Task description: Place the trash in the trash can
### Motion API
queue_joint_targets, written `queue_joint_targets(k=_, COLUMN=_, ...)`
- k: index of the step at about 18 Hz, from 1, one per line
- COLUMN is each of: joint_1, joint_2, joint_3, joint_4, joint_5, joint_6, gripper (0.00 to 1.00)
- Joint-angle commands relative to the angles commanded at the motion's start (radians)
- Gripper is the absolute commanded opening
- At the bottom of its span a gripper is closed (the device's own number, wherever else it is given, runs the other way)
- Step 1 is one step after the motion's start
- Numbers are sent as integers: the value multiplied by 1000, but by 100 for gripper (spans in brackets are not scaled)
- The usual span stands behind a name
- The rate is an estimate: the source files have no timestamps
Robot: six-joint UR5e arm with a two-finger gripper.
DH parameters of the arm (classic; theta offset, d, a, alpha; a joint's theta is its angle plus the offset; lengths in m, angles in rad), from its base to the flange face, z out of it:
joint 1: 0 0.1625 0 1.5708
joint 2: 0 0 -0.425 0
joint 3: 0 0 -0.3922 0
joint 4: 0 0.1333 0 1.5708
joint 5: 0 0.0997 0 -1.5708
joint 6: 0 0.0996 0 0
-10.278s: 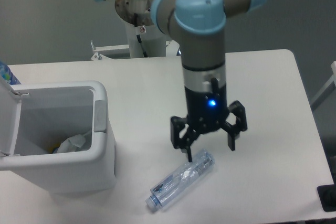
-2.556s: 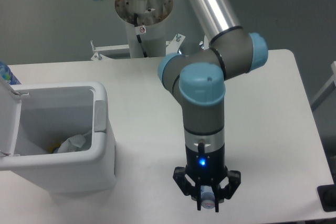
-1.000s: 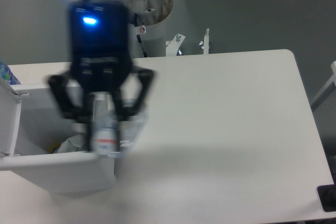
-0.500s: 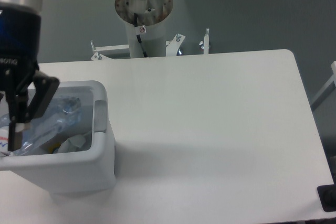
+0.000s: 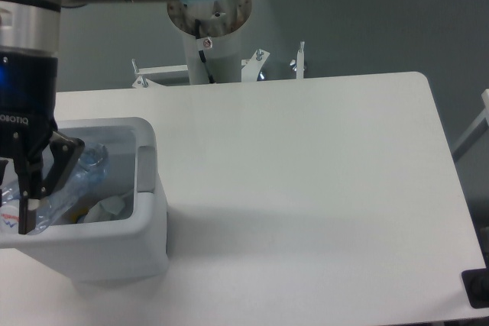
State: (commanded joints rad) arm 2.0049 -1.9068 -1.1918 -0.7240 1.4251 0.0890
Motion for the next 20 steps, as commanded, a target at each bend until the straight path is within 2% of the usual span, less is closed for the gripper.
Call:
queue_joint_targets(k=3, joint_1=2, joint_2=-1, joint_3=1, joint_4=0, joint_5=0, joint_6=8, gripper=95)
queue_joint_targets(k=4, joint_1=5, joint_2=-3, joint_3=0, joint_4=0, joint_5=0, joint_6=8, gripper=100)
queue_joint_targets(k=6, joint_1=12, joint_2=-5, joint_3=0, joint_4=0, joint_5=2, joint_6=2, gripper=100)
queue_joint_targets(k=10, joint_1=93, joint_2=3, joint_3=0, joint_4=0, joint_5=2, joint_6=0, gripper=100)
queue_joint_targets(k=15, joint_1=225, joint_2=0, joint_3=-2, joint_4=-3, joint_5=14, joint_6=8, gripper=100)
queue_joint_targets(k=18, joint_1=319, joint_2=5, joint_3=-28, joint_4=-11, joint_5=64, joint_6=14, gripper=100)
queue_joint_targets(k=20, joint_1=379, joint_2=6, joint_3=-58, joint_4=-14, joint_5=66, joint_6=69, gripper=100)
